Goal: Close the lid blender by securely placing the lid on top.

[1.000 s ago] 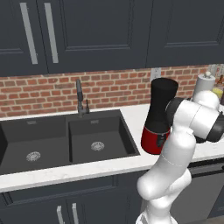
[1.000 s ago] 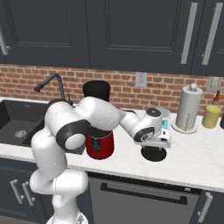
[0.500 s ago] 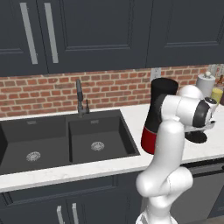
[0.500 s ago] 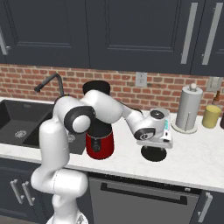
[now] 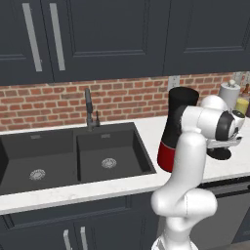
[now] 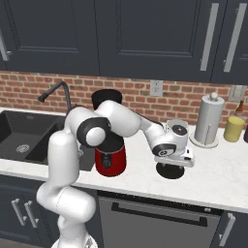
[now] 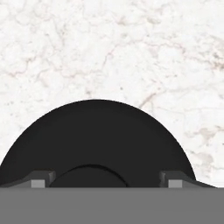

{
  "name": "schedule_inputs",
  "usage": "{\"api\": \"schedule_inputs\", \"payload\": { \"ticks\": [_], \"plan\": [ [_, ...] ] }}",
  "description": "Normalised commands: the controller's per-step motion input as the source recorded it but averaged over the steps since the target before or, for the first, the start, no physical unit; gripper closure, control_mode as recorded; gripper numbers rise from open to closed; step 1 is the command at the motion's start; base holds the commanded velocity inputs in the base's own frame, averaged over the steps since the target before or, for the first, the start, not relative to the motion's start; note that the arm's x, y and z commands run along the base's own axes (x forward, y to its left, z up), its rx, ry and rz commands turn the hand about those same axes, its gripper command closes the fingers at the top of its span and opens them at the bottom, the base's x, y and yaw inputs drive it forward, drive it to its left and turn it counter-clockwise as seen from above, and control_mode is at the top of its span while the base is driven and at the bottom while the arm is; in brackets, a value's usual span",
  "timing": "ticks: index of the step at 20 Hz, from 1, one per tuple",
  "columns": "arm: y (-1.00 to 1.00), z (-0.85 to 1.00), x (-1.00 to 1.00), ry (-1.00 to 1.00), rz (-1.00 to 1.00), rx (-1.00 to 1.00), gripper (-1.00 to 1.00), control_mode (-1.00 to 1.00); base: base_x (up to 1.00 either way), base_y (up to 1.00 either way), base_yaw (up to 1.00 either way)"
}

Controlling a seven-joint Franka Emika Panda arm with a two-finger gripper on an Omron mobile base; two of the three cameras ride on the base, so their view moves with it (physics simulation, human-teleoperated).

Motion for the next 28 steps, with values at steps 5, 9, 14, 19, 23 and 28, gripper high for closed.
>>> {"api": "schedule_inputs", "payload": {
  "ticks": [5,9,14,19,23,28],
  "plan": [
    [0.0,-0.07,0.0,0.0,0.0,0.0,1.0,-1.0,0.0,0.0,0.0],
    [0.02,0.0,-0.03,0.0,0.0,0.0,1.0,-1.0,0.0,0.0,0.0],
    [0.03,0.06,-0.17,0.0,0.0,0.0,1.0,-1.0,0.0,0.0,0.0],
    [0.05,0.89,-0.6,-0.08,0.0,0.0,1.0,-1.0,0.0,0.0,0.0],
    [0.32,1.0,-0.81,-0.13,0.0,-0.01,1.0,-1.0,0.0,0.0,0.0],
    [0.68,1.0,-0.74,-0.09,0.0,-0.04,1.0,-1.0,0.0,0.0,0.0]
  ]
}}
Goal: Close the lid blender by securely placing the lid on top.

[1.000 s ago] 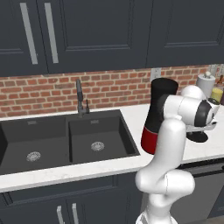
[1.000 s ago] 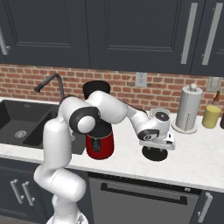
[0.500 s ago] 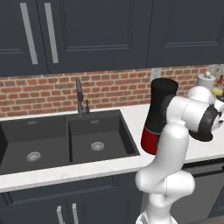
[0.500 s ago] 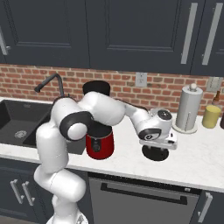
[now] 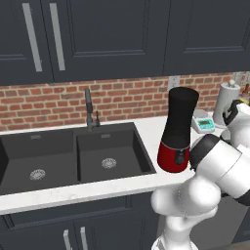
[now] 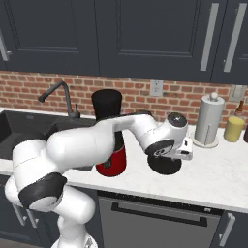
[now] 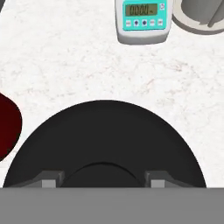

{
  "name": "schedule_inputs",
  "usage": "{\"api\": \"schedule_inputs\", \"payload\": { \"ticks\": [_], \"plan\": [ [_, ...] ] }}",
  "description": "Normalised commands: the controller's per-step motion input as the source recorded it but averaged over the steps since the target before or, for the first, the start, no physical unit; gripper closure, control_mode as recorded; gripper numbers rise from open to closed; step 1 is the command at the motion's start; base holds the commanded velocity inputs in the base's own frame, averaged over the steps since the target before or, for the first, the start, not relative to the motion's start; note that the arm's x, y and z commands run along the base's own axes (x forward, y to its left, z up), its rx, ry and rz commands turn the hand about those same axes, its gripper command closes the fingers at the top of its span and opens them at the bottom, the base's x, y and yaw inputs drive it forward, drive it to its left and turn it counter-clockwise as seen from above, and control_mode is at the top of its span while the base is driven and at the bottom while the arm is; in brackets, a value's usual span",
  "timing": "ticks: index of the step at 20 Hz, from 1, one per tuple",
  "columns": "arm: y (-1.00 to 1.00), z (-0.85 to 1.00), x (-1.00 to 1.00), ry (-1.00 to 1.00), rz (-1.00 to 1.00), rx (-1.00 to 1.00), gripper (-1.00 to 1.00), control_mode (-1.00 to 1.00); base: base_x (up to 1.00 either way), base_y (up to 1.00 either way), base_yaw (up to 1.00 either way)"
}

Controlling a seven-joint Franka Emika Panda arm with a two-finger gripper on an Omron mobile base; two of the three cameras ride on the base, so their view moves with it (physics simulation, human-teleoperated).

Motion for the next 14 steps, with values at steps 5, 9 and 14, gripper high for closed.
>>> {"api": "schedule_inputs", "payload": {
  "ticks": [5,9,14],
  "plan": [
    [0.92,1.0,-0.4,-0.05,0.0,-0.09,1.0,-1.0,0.0,0.0,0.0],
    [0.78,1.0,-0.22,-0.02,0.0,-0.07,1.0,-1.0,0.0,0.0,0.0],
    [0.5,1.0,-0.14,0.0,0.0,-0.01,1.0,-1.0,0.0,0.0,0.0]
  ]
}}
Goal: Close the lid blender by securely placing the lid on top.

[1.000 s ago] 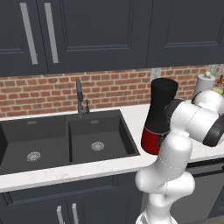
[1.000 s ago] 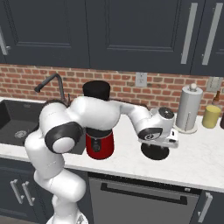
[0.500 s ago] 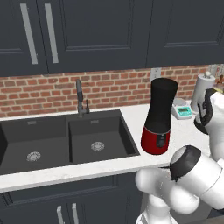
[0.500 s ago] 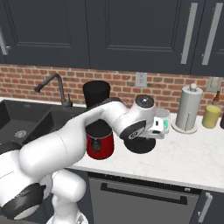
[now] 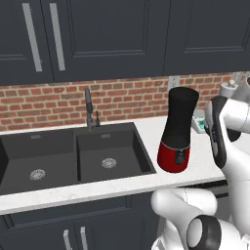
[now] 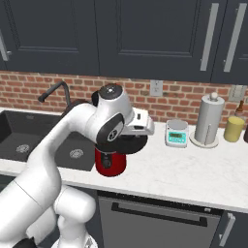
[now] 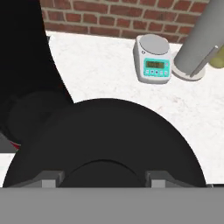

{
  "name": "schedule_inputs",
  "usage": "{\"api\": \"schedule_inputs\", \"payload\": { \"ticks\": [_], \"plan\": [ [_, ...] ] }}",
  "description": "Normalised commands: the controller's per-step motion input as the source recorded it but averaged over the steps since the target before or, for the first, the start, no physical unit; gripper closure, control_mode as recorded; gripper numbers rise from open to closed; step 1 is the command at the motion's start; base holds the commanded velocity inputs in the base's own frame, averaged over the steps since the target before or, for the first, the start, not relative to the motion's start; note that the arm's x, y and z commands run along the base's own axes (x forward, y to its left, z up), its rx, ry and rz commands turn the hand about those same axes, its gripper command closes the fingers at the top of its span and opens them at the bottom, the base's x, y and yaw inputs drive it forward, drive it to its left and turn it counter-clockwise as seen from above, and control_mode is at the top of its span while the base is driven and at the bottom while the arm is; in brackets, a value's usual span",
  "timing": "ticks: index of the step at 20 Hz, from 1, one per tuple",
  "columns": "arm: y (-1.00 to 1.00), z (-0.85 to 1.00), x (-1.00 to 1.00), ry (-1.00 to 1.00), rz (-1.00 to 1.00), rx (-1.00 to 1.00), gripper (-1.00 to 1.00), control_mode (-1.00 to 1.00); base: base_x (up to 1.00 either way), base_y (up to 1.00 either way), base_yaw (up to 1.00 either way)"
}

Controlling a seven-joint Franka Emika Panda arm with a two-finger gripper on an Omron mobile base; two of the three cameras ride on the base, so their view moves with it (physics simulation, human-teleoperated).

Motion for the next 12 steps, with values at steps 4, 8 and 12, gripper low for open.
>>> {"api": "schedule_inputs", "payload": {
  "ticks": [4,8,12],
  "plan": [
    [0.25,1.0,0.0,0.0,0.0,0.0,1.0,-1.0,0.0,0.0,0.0],
    [0.38,1.0,0.07,0.01,0.0,0.02,1.0,-1.0,0.0,0.0,0.0],
    [0.43,0.98,0.3,0.0,0.0,0.09,1.0,-1.0,0.0,0.0,0.0]
  ]
}}
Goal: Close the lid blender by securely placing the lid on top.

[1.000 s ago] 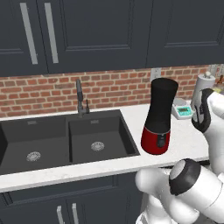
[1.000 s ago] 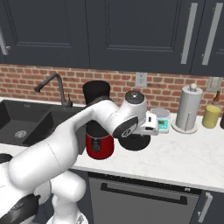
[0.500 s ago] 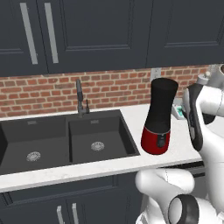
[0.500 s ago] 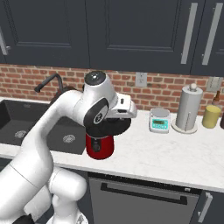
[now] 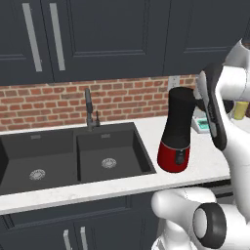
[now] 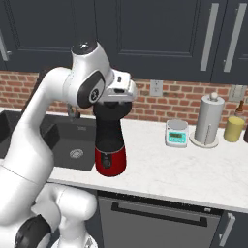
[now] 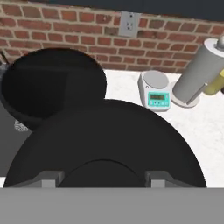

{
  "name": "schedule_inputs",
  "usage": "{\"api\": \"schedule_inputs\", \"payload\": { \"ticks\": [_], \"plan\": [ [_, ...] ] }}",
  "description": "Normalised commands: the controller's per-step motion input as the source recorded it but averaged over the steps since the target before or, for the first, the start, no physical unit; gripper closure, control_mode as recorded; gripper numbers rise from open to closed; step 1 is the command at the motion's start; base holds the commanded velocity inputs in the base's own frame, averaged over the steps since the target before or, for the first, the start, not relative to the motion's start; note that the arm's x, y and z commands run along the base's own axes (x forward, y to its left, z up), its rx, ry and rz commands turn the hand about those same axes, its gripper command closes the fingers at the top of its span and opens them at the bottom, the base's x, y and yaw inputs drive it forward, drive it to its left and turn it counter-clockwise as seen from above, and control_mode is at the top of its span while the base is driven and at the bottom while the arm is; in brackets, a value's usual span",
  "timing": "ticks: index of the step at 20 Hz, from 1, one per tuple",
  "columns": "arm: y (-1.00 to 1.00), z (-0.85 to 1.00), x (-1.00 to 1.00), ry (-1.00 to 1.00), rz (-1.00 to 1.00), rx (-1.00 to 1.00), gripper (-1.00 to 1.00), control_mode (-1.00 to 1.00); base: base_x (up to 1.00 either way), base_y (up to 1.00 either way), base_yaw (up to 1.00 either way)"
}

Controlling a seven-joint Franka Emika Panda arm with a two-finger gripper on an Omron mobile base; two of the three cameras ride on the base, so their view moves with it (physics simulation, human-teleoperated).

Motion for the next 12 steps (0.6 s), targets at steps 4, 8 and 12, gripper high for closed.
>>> {"api": "schedule_inputs", "payload": {
  "ticks": [4,8,12],
  "plan": [
    [0.52,0.33,0.82,0.01,0.0,0.13,1.0,-1.0,0.0,0.0,0.0],
    [0.15,-0.05,0.97,0.01,-0.03,0.12,1.0,-1.0,0.0,0.0,0.0],
    [0.08,-0.35,0.95,0.01,-0.05,0.07,1.0,-1.0,0.0,0.0,0.0]
  ]
}}
